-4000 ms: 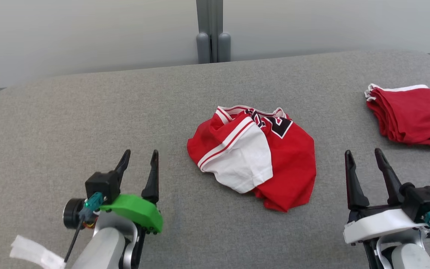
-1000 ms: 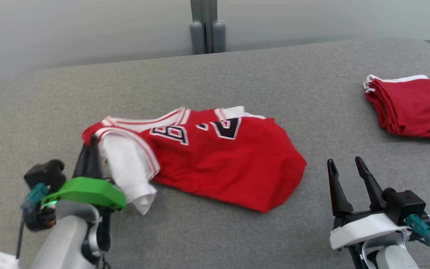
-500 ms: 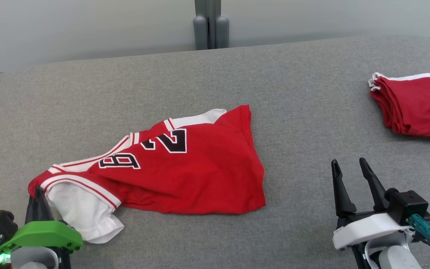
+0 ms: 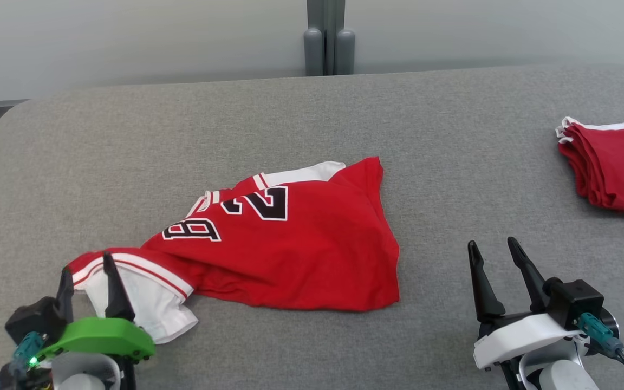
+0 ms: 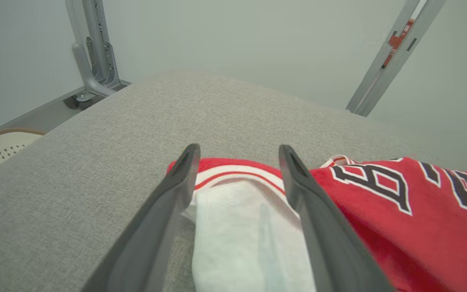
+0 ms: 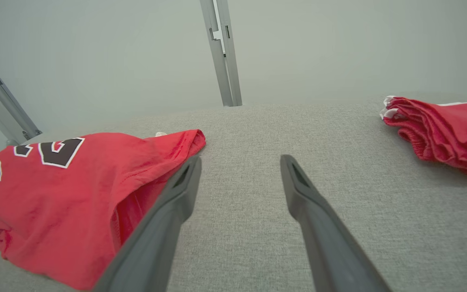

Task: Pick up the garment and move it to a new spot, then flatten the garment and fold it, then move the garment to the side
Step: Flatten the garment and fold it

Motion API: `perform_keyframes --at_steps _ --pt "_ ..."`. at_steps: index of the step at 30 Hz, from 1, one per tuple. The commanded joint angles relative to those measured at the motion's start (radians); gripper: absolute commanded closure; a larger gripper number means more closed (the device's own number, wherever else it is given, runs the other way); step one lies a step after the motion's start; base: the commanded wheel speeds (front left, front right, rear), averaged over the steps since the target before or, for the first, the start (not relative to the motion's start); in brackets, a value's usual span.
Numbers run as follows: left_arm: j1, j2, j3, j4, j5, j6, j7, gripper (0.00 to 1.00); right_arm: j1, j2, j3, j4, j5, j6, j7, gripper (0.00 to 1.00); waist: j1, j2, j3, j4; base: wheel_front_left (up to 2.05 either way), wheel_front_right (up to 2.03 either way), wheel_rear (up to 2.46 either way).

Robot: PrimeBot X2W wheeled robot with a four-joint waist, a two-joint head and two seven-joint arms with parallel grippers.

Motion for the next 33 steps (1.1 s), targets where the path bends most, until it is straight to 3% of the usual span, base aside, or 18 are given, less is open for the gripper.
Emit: perform_keyframes --at_steps 1,9,13,18,33 --pt "-0.02 -0.016 -0.001 -0.025 0.025 -0.01 0.0 0.0 -0.007 -0.003 0.001 0.003 -0.006 0.0 -0.004 0.0 0.0 0.0 -0.006 0.016 0.0 0.0 0.0" --pt "-0.028 -0.084 -0.028 -0.124 0.15 -0.047 0.0 0.0 -0.072 -0.002 -0.006 0.007 -0.047 0.0 0.037 0.0 0.0 0.0 -0.007 0.068 0.0 0.0 0.0" --pt "-0.025 -0.115 -0.057 -0.142 0.18 -0.066 0.0 0.0 -0.157 -0.002 -0.002 0.028 -0.081 0.0 0.145 0.0 0.0 0.0 0.002 0.099 0.0 0.0 0.0" --pt "-0.03 -0.148 -0.096 -0.139 0.193 -0.085 0.0 0.0 -0.278 -0.019 0.021 0.096 -0.035 0.0 0.333 0.0 0.0 0.0 0.019 0.142 0.0 0.0 0.0" --pt "-0.088 -0.194 -0.146 -0.155 0.216 -0.105 0.0 0.0 -0.6 -0.168 0.067 0.464 0.049 0.0 0.522 0.0 0.0 0.0 0.145 0.288 0.0 0.0 0.0"
